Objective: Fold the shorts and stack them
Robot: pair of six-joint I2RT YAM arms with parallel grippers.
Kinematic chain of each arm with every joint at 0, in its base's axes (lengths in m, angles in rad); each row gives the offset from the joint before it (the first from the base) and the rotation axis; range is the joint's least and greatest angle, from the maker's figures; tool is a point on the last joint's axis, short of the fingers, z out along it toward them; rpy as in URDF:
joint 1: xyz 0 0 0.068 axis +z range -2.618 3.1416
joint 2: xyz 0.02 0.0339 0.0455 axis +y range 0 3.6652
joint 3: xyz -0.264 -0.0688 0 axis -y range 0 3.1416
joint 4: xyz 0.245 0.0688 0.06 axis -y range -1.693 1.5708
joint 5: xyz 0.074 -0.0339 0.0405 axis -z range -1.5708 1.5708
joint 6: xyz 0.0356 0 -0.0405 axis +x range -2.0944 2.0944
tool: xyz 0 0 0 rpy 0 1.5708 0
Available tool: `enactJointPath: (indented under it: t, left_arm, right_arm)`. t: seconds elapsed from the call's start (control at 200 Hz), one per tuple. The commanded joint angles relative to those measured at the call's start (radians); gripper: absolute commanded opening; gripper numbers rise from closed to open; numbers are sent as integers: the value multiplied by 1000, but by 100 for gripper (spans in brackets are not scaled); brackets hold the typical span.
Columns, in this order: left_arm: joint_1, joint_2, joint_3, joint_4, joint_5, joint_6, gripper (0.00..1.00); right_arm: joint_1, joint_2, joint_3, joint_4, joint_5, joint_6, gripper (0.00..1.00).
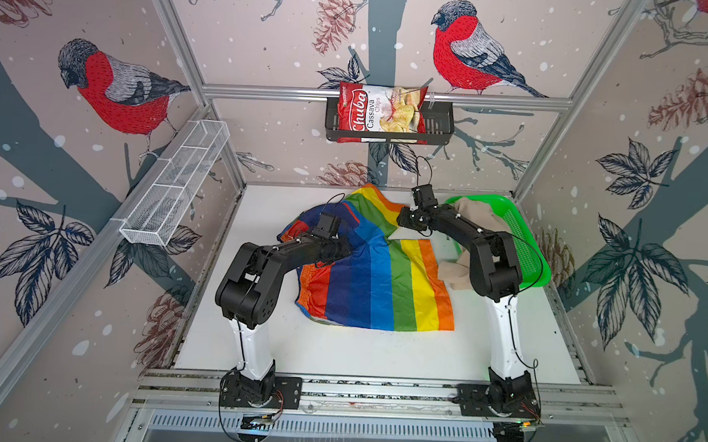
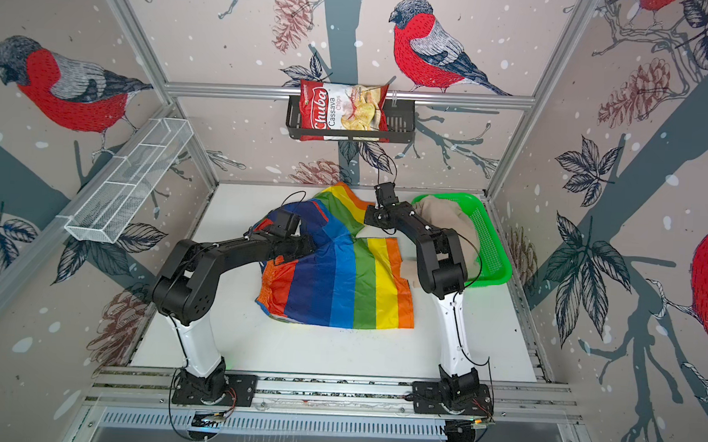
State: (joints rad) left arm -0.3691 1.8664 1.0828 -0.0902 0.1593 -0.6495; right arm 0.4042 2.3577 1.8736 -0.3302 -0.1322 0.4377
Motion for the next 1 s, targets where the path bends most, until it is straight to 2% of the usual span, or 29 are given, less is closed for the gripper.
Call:
enactJointPath:
  t: [0.0,0.12,0.18,0.31,0.465,0.585,0.695,0.835,0.996]
  left_arm:
    - [1,-3,-34,-13,-6,28,53]
    - [1,-7,-80,2,-10,31,51]
    - [1,-9,-119,8,-12,34,51]
    - [1,-7,-146,-1,-14,49,50]
    - [1,-9,-200,13,-1,50,47]
    - [1,-10,-247,24,4,50,47]
    - [-5,-17,-292,42,22,47,46]
    - [-50,-24,-313,30,46,51,45]
    - [-135,-43,-298,-5,65,50,47]
  right_arm:
    - [-21,29,24,35,-80,46,42]
    - [-45,43,22,77,-146,76,10]
    - [-49,34,18,82,-139,75,1]
    - [-53,-41,-42,89,-33,49,0]
    - [-72,-189,-140,62,212,29,0]
    - [-100,-306,-249,86,329,42,0]
    - [-105,-346,-287,80,368,49,0]
    - [-93,-279,-229,22,370,63,0]
    - [-75,-247,-208,10,354,61,11]
